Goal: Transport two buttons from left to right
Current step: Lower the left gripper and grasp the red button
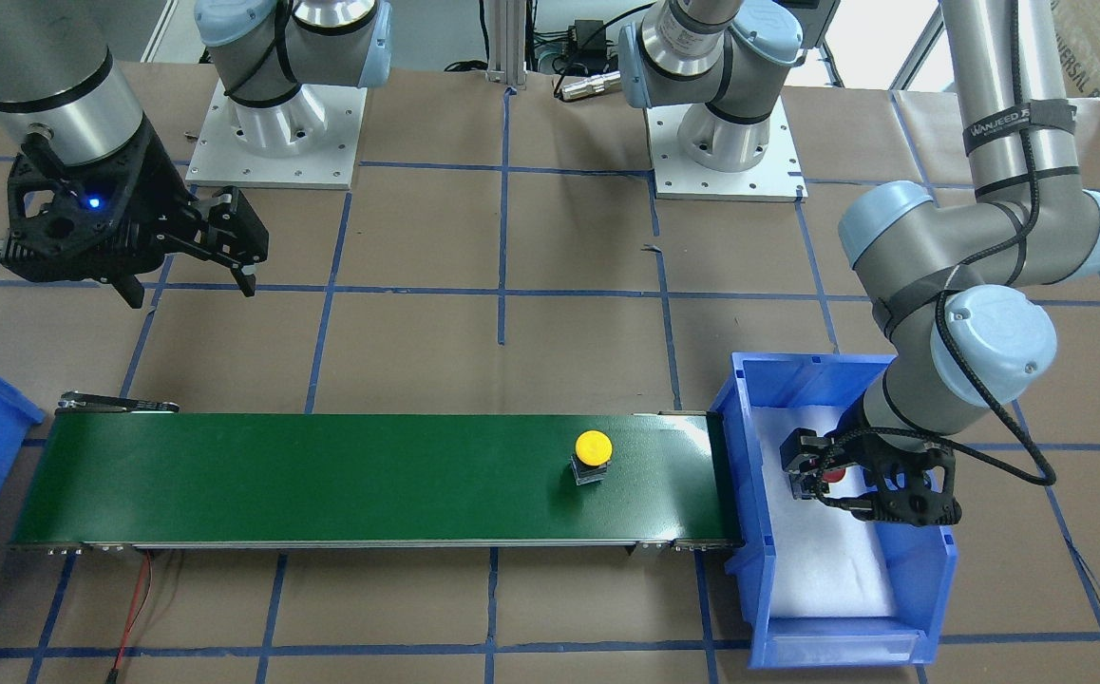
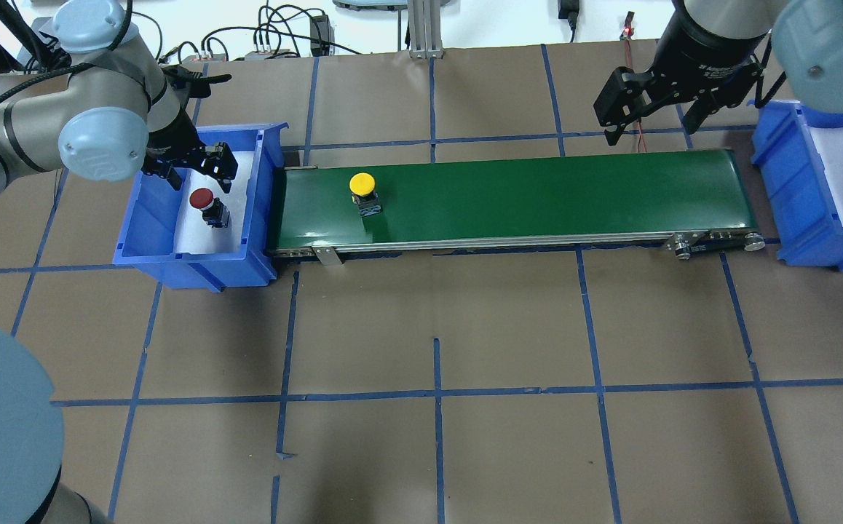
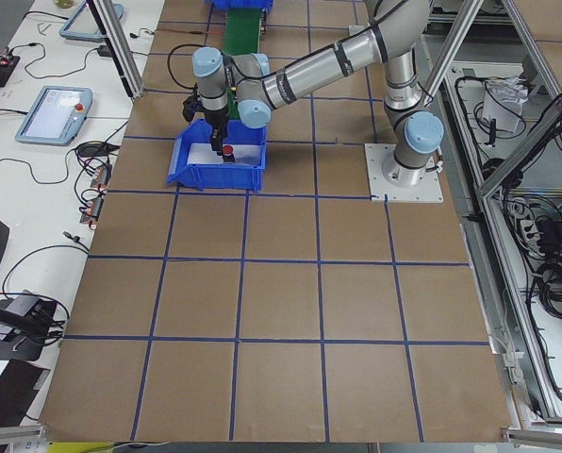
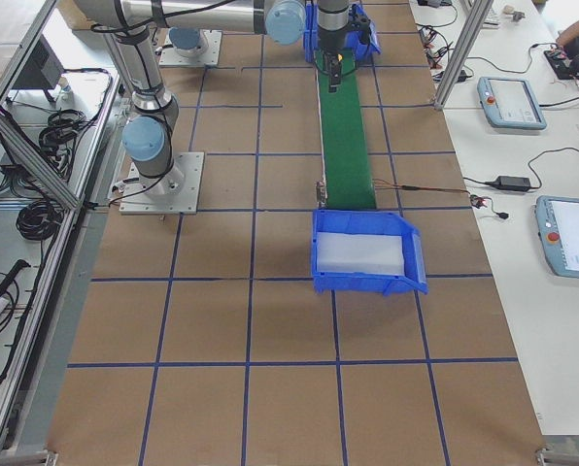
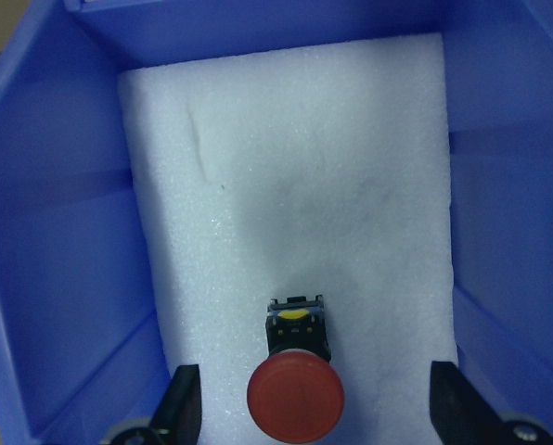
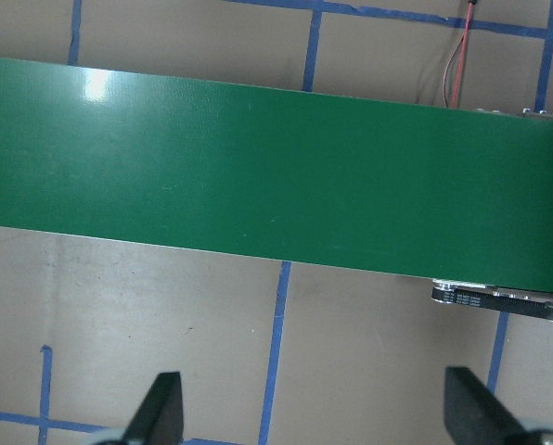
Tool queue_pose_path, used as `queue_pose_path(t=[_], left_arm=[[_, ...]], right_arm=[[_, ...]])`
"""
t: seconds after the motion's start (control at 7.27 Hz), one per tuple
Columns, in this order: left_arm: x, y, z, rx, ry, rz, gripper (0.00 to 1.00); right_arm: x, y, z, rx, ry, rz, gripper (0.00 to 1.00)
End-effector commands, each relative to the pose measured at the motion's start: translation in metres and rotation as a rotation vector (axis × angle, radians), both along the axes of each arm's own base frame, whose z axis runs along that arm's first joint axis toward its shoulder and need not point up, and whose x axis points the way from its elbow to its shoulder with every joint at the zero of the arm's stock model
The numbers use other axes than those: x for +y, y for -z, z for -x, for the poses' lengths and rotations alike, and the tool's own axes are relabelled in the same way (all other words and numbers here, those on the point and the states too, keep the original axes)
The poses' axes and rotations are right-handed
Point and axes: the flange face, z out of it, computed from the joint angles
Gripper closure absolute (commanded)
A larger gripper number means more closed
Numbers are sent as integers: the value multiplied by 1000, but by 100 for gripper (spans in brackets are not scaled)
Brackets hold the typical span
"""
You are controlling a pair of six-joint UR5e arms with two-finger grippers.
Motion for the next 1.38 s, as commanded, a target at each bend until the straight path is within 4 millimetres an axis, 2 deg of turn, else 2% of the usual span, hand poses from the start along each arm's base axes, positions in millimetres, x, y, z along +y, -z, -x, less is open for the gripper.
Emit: queue_pose_path(t=[0.0, 0.28, 0.41, 0.55, 0.69, 0.83, 0.96, 1.1, 1.24], left_arm=[[4, 24, -14, 8, -49, -36, 17], [7, 20, -3, 29, -68, -38, 50], [6, 18, -3, 28, -68, -33, 57], [6, 16, -3, 28, -70, -30, 70], [2, 4, -1, 23, -65, -11, 74], [-4, -13, -2, 19, -57, 2, 74], [-11, -42, 1, 22, -45, -13, 74], [-15, -83, 28, 21, 2, -31, 74], [-18, -115, 70, 14, 70, -8, 74]], right_arm=[[0, -1, 0, 3, -1, 2, 0], [-1, 0, -1, -3, -1, 1, 0], [-2, 2, -1, -1, -1, 0, 0], [0, 0, -1, -3, -1, 1, 0], [-1, 2, 0, -3, 0, -2, 0], [-5, 4, 3, 5, 4, -1, 0], [-4, 2, 2, 4, 2, 4, 0], [-5, 2, 2, 2, 2, 5, 0], [-4, 3, 1, -1, 2, 1, 0]])
